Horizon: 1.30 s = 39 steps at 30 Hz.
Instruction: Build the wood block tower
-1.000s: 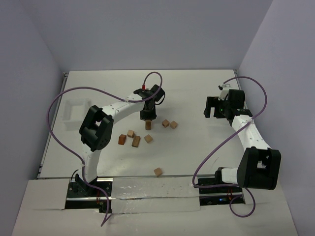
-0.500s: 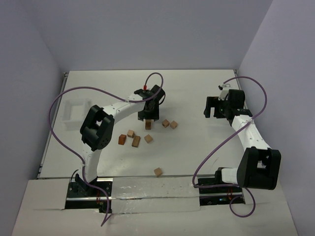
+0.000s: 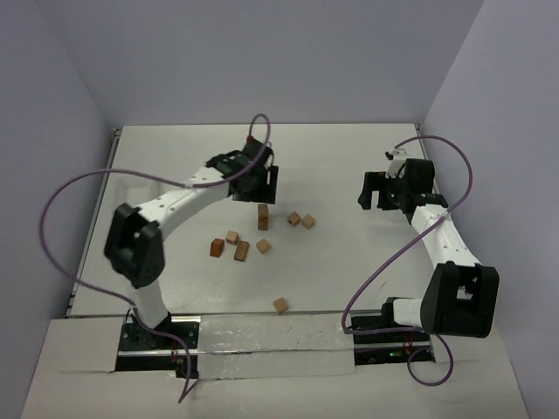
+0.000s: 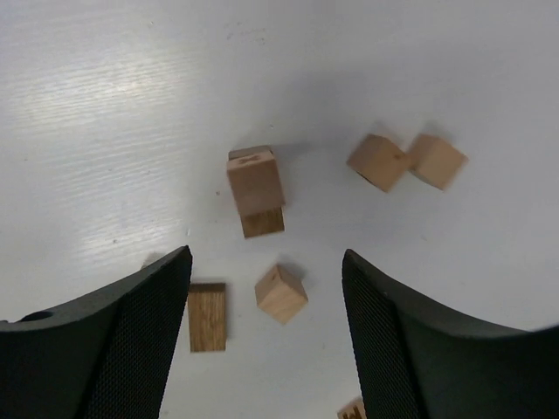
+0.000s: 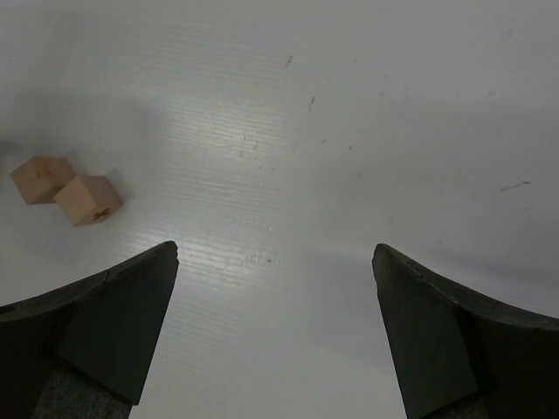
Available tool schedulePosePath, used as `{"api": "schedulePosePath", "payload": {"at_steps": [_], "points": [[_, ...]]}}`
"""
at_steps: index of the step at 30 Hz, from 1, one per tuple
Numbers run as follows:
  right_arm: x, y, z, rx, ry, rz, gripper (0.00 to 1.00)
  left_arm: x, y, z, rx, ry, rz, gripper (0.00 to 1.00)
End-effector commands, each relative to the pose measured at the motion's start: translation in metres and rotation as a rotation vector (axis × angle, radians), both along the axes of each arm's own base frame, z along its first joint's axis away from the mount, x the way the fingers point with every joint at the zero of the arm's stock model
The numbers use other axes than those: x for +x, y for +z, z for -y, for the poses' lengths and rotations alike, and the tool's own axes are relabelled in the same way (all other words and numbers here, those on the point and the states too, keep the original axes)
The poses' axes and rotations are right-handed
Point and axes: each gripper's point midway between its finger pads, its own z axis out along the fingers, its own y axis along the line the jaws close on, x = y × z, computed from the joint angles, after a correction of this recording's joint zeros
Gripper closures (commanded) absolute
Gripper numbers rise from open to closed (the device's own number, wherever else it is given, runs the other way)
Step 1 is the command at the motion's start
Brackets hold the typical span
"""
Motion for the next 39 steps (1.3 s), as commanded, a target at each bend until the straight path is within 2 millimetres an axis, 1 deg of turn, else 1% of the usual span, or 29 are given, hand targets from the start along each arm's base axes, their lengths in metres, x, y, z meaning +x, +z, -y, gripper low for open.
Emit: {"api": "schedulePosePath", "payload": {"at_steps": [1,2,3,5,6,7,8,10,13,16,17,20,26,31,33,36,37,38,39], "points": [[-0.002,0.022,-0.035,0.035,0.142,0.066,0.02,0.014,0.086,-0.026,-0.261,-0.089,0.153,0.25],[-0.005,0.020,-0.050,0.019,0.188,0.059,0.04,0.020,0.091,-0.049,-0.304,-0.068,0.147,0.28],[-0.007,0.017,-0.064,0.002,0.228,0.053,0.05,0.018,0.091,-0.059,-0.307,-0.051,0.143,0.29],[-0.014,0.011,-0.101,-0.032,0.326,0.036,0.07,0.016,0.088,-0.079,-0.296,-0.024,0.145,0.32],[-0.013,0.008,-0.104,-0.043,0.332,0.027,0.08,0.018,0.087,-0.086,-0.283,-0.009,0.156,0.33],[-0.012,0.003,-0.112,-0.057,0.344,0.010,0.09,0.016,0.085,-0.096,-0.256,0.004,0.180,0.33],[-0.013,-0.003,-0.124,-0.073,0.367,-0.009,0.11,0.010,0.082,-0.108,-0.223,0.017,0.207,0.33],[-0.013,-0.012,-0.138,-0.101,0.390,-0.042,0.13,0.006,0.082,-0.121,-0.201,0.040,0.243,0.33],[-0.013,-0.032,-0.154,-0.123,0.423,-0.103,0.15,0.000,0.083,-0.134,-0.190,0.061,0.269,0.33],[-0.012,-0.040,-0.170,-0.148,0.458,-0.117,0.15,-0.007,0.085,-0.143,-0.187,0.069,0.302,0.33],[-0.011,-0.043,-0.171,-0.156,0.462,-0.121,0.15,-0.008,0.086,-0.145,-0.188,0.071,0.308,0.33],[-0.007,-0.059,-0.180,-0.205,0.478,-0.147,0.15,-0.012,0.083,-0.151,-0.186,0.077,0.314,0.33],[0.008,-0.076,-0.175,-0.269,0.446,-0.167,0.18,-0.016,0.080,-0.148,-0.212,0.065,0.294,0.33],[0.010,-0.088,-0.176,-0.284,0.457,-0.194,0.29,-0.014,0.082,-0.148,-0.214,0.067,0.294,0.34],[0.011,-0.092,-0.176,-0.290,0.463,-0.202,0.37,-0.014,0.080,-0.148,-0.211,0.068,0.290,0.34],[0.009,-0.090,-0.178,-0.277,0.480,-0.196,0.55,-0.014,0.077,-0.148,-0.210,0.071,0.290,0.34],[0.008,-0.089,-0.180,-0.271,0.489,-0.195,0.57,-0.014,0.077,-0.148,-0.209,0.072,0.291,0.34],[0.005,-0.086,-0.182,-0.263,0.497,-0.193,0.65,-0.014,0.075,-0.149,-0.208,0.074,0.288,0.34],[0.002,-0.083,-0.183,-0.256,0.503,-0.191,0.76,-0.013,0.075,-0.149,-0.205,0.077,0.288,0.34]]}}
